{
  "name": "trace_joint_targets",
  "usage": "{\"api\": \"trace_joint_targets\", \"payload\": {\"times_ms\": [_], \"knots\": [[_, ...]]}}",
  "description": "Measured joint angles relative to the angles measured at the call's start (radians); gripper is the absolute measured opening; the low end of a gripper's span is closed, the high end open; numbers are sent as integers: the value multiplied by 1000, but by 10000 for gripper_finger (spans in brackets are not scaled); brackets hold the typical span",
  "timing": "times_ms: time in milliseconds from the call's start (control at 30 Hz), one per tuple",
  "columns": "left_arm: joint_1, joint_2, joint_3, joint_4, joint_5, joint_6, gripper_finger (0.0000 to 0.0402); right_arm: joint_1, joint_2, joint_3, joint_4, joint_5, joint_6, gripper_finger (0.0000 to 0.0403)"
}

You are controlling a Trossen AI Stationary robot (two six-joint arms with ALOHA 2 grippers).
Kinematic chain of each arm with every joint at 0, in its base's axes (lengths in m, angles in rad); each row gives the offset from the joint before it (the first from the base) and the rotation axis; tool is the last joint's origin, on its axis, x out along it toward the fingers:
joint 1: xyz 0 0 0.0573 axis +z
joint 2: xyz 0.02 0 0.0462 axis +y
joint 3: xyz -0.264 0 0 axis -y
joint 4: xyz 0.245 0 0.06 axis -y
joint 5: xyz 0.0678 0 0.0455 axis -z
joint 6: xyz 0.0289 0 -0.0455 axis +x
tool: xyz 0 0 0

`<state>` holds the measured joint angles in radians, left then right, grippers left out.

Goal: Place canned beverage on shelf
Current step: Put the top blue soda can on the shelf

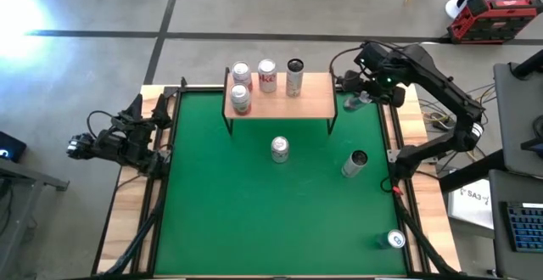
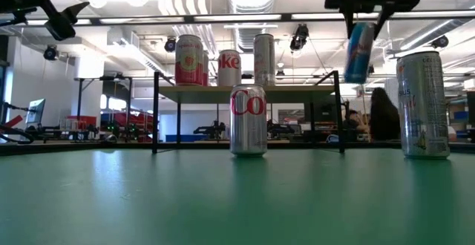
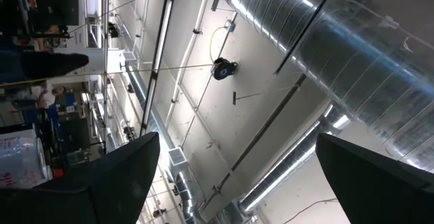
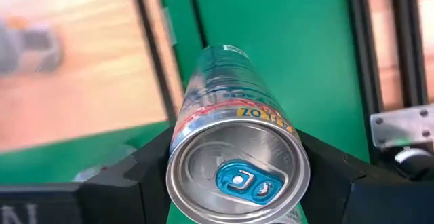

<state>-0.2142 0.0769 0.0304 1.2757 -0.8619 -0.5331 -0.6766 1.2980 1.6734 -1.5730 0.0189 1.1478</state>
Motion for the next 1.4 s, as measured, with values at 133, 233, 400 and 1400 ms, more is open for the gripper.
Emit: {"api": "trace_joint_targets", "payload": {"times_ms": [133, 233, 400, 1400], "knots": [[0, 0, 0, 0, 0, 0, 380, 50, 0, 49, 0, 7, -33, 226], [0, 0, 0, 0, 0, 0, 380, 82, 0, 87, 1, 28, -33, 226], [0, 0, 0, -1, 0, 0, 380, 113, 0, 143, 1, 61, -33, 226], [0, 0, 0, -5, 0, 0, 380, 171, 383, 420, 3, 52, -641, 238]]}}
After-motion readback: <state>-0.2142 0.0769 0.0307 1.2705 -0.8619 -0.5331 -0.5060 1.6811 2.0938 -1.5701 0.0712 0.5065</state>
